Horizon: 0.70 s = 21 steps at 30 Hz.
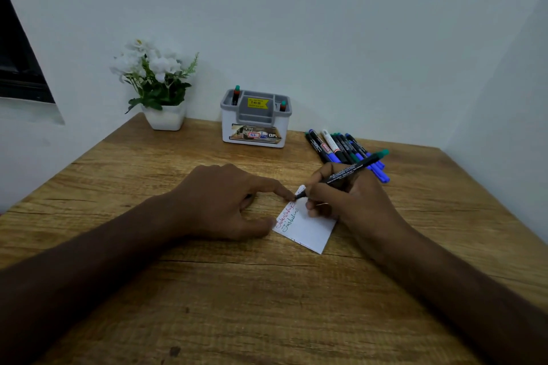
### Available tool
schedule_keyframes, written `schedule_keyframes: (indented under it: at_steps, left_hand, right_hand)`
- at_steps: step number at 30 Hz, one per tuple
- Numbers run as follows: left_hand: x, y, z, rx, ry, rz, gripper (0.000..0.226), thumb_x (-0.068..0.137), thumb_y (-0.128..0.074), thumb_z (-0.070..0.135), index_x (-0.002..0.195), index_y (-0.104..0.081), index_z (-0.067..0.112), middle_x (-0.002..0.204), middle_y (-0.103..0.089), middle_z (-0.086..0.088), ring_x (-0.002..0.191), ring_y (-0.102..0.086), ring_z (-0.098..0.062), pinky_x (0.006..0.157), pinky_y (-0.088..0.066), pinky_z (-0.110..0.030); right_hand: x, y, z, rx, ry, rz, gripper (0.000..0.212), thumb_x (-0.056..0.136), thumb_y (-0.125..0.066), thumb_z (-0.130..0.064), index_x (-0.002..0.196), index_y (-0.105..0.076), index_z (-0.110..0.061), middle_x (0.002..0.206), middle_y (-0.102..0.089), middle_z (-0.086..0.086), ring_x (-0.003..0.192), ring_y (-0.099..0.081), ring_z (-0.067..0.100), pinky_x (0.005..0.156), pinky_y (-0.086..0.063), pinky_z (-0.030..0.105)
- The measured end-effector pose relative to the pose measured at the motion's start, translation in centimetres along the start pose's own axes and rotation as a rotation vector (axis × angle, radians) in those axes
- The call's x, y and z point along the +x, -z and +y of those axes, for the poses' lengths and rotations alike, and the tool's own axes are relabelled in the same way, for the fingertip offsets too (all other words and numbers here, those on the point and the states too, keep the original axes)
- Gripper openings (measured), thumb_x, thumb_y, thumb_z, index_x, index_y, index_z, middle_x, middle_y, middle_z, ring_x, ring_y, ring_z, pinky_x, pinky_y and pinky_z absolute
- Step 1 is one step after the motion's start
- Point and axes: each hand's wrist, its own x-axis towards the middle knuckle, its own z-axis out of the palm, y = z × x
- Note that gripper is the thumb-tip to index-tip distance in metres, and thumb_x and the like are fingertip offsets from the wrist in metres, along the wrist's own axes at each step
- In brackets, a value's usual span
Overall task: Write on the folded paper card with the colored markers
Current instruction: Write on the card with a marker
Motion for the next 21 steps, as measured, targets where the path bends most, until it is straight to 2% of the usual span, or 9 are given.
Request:
schedule_keyframes:
  at_steps: [4,7,9,12,14,16,18,21]
  left_hand:
    - [0.1,0.1,0.0,0.001,-0.008,0.008,0.056,0.09,-0.051,0.075,0.142,-0.032,0.07,0.072,-0.061,0.008,0.069,-0.057,-0.005,0.055,-0.038,-0.024]
    - [-0.1,-0.2,0.0,-0.023,0.014,0.054,0.06,0.09,-0.054,0.071,0.146,-0.035,0.062,0.074,-0.06,0.009,0.07,-0.058,-0.005,0.059,-0.042,-0.026]
    - [-0.1,-0.4,-0.4,-0.19,0.056,0.106,0.056,0.09,-0.052,0.058,0.146,-0.041,0.053,0.08,-0.06,0.01,0.076,-0.058,-0.004,0.065,-0.043,-0.027]
    - [-0.1,-0.3,-1.0,-0.423,0.025,0.08,0.039,0.103,-0.048,0.031,0.142,-0.048,0.035,0.101,-0.059,0.017,0.1,-0.056,-0.001,0.08,-0.042,-0.019]
    - [-0.1,-0.5,-1.3,-0.38,-0.015,0.059,0.035,0.108,-0.046,0.012,0.139,-0.05,0.026,0.114,-0.058,0.021,0.113,-0.051,0.005,0.09,-0.04,-0.011]
    - [0.0,-0.9,-1.5,-0.289,-0.033,0.106,0.036,0.107,-0.046,0.006,0.139,-0.052,0.023,0.12,-0.059,0.024,0.119,-0.05,0.01,0.098,-0.041,-0.011]
    - [0.3,-1.0,-1.6,-0.279,-0.046,0.168,0.036,0.108,-0.05,0.009,0.14,-0.055,0.023,0.119,-0.066,0.023,0.114,-0.057,0.01,0.095,-0.044,-0.009]
    - [0.5,-0.7,-1.9,-0.302,-0.077,0.232,0.034,0.107,-0.054,0.013,0.139,-0.061,0.021,0.114,-0.073,0.02,0.105,-0.068,0.001,0.088,-0.048,-0.007]
  right_hand:
    - [-0.2,-0.5,0.5,0.047,-0.009,-0.074,0.007,0.092,-0.07,0.0,0.089,-0.073,-0.005,0.076,-0.076,0.012,0.068,-0.071,0.018,0.069,-0.058,0.024]
    - [-0.1,-0.3,0.7,0.14,-0.035,-0.099,0.011,0.087,-0.071,0.001,0.082,-0.075,-0.008,0.08,-0.075,0.014,0.071,-0.07,0.02,0.071,-0.059,0.03]
    - [0.1,-0.3,0.7,0.284,-0.066,-0.102,0.014,0.087,-0.065,0.003,0.08,-0.076,-0.002,0.084,-0.075,0.019,0.075,-0.071,0.024,0.072,-0.063,0.032]
    - [0.2,-0.3,0.6,0.451,-0.15,-0.071,0.028,0.096,-0.047,0.01,0.086,-0.073,0.009,0.091,-0.074,0.024,0.077,-0.074,0.024,0.074,-0.066,0.032]
    - [0.2,-0.3,0.4,0.503,-0.191,-0.054,0.029,0.098,-0.045,0.009,0.089,-0.072,0.011,0.09,-0.076,0.022,0.078,-0.076,0.024,0.076,-0.067,0.034]
    - [0.2,-0.3,0.3,0.531,-0.205,-0.019,0.025,0.099,-0.049,0.008,0.093,-0.072,0.01,0.088,-0.078,0.02,0.078,-0.077,0.024,0.077,-0.067,0.034]
    - [0.2,-0.3,0.2,0.549,-0.203,0.026,0.018,0.099,-0.055,0.007,0.096,-0.072,0.009,0.088,-0.078,0.02,0.076,-0.078,0.023,0.074,-0.067,0.033]
    - [0.2,-0.3,0.2,0.61,-0.213,0.076,0.01,0.096,-0.062,0.008,0.1,-0.071,0.01,0.093,-0.077,0.023,0.076,-0.079,0.023,0.075,-0.068,0.032]
